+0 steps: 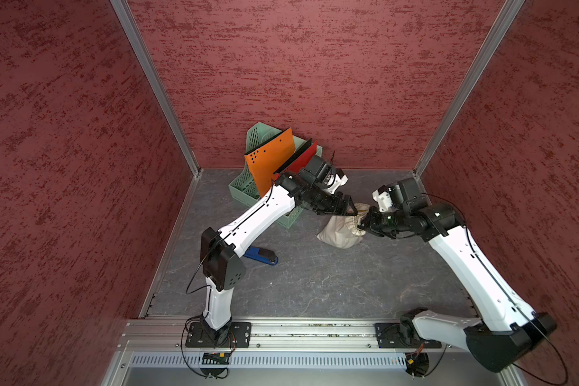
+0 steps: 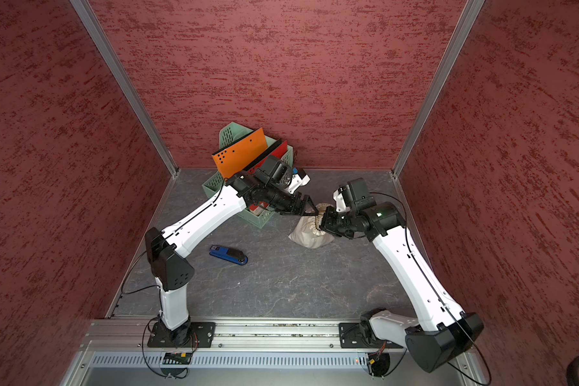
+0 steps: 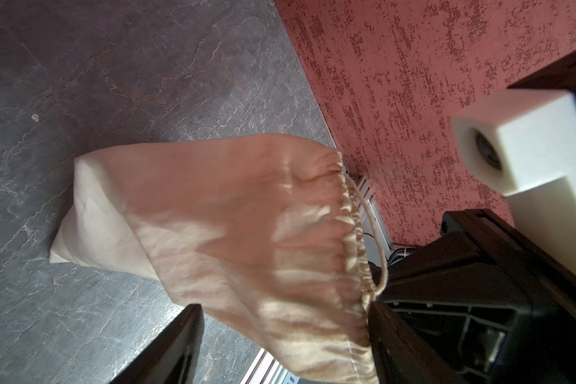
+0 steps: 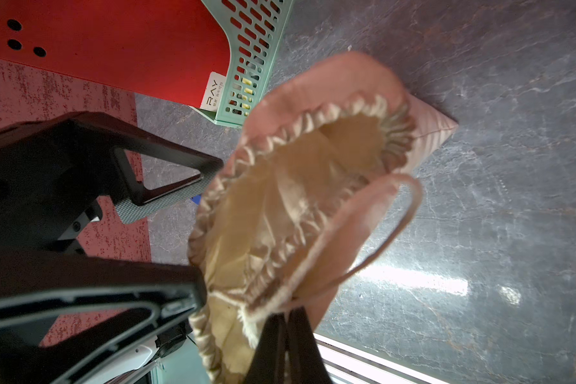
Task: Close the soil bag
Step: Place the soil bag at the center of the board.
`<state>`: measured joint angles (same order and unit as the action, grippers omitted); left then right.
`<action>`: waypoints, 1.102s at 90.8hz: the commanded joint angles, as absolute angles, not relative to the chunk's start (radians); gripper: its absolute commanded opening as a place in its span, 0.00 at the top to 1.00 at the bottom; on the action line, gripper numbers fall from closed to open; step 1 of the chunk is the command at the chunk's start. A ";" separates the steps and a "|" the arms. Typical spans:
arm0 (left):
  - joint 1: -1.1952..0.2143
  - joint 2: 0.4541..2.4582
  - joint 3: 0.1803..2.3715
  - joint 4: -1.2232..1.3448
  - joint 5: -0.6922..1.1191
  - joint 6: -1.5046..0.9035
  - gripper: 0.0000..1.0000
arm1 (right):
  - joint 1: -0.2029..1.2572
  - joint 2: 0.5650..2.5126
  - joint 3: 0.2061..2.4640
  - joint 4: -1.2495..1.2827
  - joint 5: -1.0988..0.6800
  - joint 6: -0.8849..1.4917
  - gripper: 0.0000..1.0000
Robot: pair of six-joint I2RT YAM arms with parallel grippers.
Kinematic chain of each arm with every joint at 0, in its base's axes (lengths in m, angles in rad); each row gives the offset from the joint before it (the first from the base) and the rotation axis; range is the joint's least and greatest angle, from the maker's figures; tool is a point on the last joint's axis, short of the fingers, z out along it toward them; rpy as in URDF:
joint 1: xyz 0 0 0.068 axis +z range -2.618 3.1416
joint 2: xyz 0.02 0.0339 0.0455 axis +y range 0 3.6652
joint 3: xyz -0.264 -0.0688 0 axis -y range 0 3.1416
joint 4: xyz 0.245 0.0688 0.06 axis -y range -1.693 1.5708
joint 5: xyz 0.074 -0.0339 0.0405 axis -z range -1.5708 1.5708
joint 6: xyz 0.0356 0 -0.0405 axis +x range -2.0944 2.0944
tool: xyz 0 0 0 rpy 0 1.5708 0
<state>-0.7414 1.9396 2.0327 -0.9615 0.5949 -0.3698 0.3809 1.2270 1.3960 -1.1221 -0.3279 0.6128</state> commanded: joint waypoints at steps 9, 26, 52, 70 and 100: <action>-0.743 1.996 2.137 -1.004 0.610 -0.350 0.22 | 0.378 1.230 1.427 -1.120 -0.322 0.598 1.00; -0.745 2.069 2.259 -1.075 0.605 -0.332 0.32 | 0.375 1.232 1.429 -1.122 -0.321 0.592 1.00; -0.740 2.112 2.326 -1.149 0.585 -0.312 0.59 | 0.361 1.233 1.437 -1.134 -0.317 0.579 1.00; -0.698 2.081 2.330 -1.106 0.585 -0.385 0.86 | 0.350 1.237 1.471 -1.151 -0.316 0.578 1.00; -0.690 1.853 2.101 -1.026 0.461 -0.452 0.95 | 0.323 1.318 1.663 -1.194 -0.279 0.611 1.00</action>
